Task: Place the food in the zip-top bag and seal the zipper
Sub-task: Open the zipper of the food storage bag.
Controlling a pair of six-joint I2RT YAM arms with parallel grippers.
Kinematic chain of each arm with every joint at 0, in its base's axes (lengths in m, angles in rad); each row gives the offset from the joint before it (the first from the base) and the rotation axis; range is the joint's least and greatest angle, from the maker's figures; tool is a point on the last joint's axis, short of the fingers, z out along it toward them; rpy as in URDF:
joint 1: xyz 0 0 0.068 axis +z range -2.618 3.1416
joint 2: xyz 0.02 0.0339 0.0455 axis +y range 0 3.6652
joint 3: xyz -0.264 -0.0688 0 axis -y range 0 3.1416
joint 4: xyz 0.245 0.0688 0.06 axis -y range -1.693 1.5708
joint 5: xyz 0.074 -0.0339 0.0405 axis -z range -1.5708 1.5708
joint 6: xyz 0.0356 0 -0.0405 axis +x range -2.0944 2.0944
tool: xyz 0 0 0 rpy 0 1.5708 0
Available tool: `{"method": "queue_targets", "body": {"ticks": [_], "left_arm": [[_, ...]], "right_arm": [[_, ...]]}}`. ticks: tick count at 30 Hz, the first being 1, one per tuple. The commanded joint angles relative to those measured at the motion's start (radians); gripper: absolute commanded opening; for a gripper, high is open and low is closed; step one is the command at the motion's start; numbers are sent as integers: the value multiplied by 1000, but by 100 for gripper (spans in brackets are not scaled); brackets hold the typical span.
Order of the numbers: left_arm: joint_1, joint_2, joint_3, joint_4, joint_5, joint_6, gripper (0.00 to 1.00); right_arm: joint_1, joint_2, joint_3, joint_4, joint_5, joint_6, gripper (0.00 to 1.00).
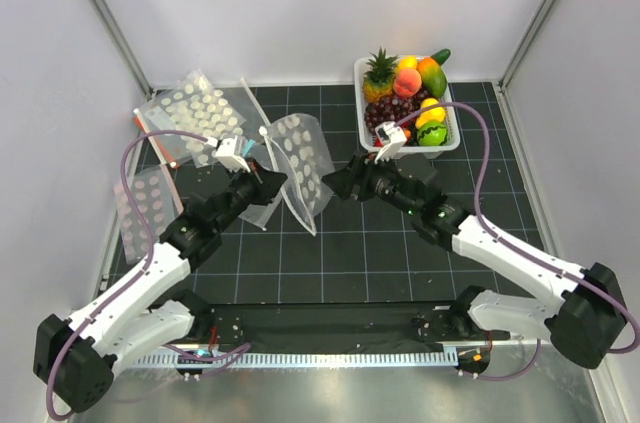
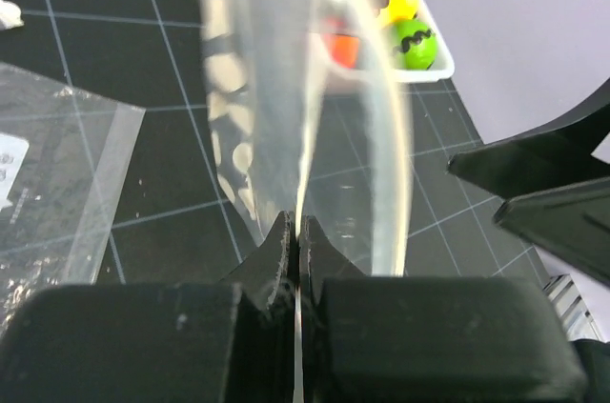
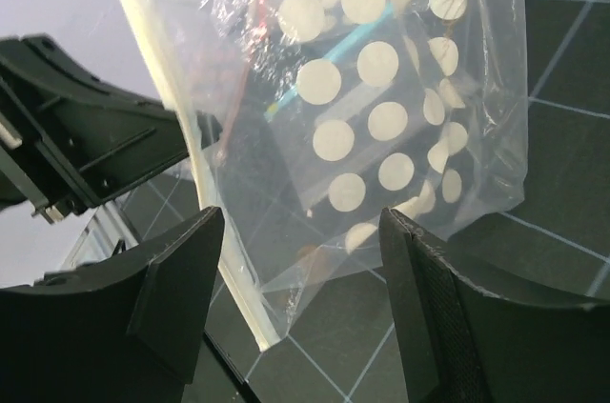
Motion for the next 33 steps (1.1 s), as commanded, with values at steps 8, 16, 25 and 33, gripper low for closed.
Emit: {"method": "queue_targets", "body": {"ticks": [8, 16, 25, 33], "left_arm": [[-8, 11, 53, -76, 48, -31, 0], [-32, 49, 68, -75, 56, -28, 0], [-100, 107, 106, -79, 36, 20, 0], [-112, 120, 109, -76, 43, 35, 34]], "right_arm": [[92, 144, -29, 299, -226, -119, 69], [128, 189, 15, 246, -85, -164, 56], [131, 161, 17, 215, -1, -172, 1], [131, 104, -15, 216, 39, -163, 1]]}}
